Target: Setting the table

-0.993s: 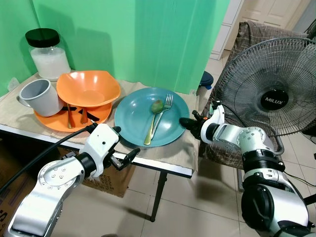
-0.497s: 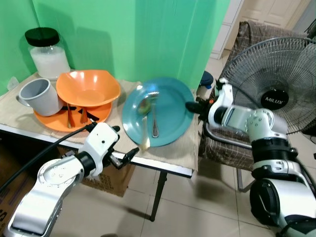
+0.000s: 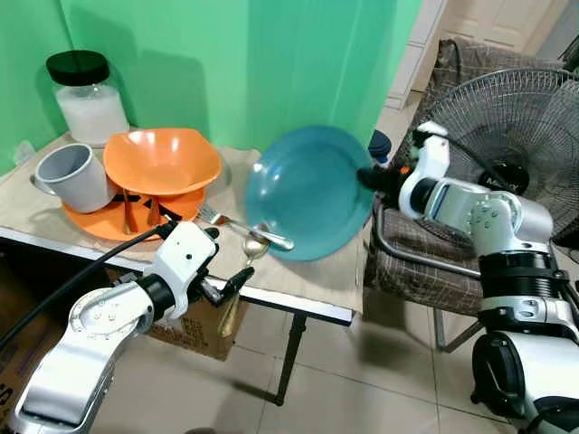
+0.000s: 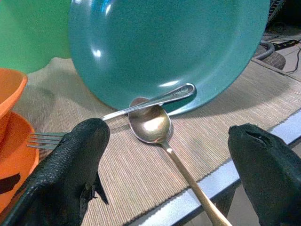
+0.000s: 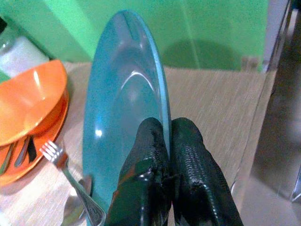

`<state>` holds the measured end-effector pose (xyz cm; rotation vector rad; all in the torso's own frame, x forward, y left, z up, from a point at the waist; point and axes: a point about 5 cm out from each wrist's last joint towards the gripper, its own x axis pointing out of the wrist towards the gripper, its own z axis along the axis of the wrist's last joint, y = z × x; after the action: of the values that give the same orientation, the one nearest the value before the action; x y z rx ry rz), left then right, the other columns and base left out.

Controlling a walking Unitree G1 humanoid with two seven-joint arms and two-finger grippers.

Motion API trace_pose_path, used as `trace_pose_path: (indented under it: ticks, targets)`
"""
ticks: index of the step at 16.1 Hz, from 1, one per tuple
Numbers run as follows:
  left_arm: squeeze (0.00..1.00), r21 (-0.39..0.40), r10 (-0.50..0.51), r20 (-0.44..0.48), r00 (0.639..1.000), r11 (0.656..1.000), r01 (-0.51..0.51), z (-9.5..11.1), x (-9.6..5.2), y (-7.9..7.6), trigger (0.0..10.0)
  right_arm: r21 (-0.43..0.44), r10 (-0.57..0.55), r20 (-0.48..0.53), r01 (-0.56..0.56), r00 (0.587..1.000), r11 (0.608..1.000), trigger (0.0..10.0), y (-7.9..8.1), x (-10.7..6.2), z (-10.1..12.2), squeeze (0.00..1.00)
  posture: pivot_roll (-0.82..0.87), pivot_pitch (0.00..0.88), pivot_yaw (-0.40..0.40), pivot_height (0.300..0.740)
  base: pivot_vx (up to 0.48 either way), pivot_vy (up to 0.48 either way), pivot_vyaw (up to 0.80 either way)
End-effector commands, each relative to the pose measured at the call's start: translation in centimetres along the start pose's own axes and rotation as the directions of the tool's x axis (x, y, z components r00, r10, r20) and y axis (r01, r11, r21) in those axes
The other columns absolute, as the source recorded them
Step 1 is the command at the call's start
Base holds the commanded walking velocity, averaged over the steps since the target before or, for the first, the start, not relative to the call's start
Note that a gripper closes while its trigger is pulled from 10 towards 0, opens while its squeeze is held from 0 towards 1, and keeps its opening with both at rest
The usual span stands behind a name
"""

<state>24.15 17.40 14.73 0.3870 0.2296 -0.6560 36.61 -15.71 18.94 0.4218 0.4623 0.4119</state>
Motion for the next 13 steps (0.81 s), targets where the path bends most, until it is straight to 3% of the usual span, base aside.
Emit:
trace_pose_path:
  ticks: [1, 5, 9, 13]
  targets:
    - [0.0, 0.022, 0.009, 0.011, 1.0, 1.0, -0.009, 0.4, 0.2, 0.3, 10.0, -0.011, 0.0, 0.075, 0.001, 0.997, 1.0, 0.0, -0.1, -0.7, 1.2, 0.0, 0.09, 0.0, -0.118, 0.74, 0.0, 0.0, 0.0]
    - [0.0, 0.031, 0.018, 0.01, 1.0, 0.999, -0.018, 0.4, 0.3, 0.5, 10.0, -0.001, -0.015, 0.092, 0.015, 0.996, 1.0, 0.0, -0.1, -0.5, 0.7, 0.0, 0.09, 0.0, -0.113, 0.74, 0.0, 0.0, 0.0]
    - [0.0, 0.035, 0.029, 0.014, 0.999, 0.999, -0.03, 0.4, 0.3, 0.7, 10.0, 0.014, -0.036, 0.207, 0.033, 0.978, 0.999, 0.0, -0.6, -1.0, 2.1, 0.0, 0.1, 0.0, -0.112, 0.74, 0.0, 0.0, 0.0]
    - [0.0, 0.038, 0.034, 0.019, 0.999, 0.999, -0.035, 0.5, 0.4, 0.8, 10.0, -0.105, -0.013, 0.299, 0.047, 0.954, 0.993, 0.0, -0.8, -2.1, 3.6, 0.0, 0.09, 0.0, -0.113, 0.74, 0.0, 0.0, 0.0]
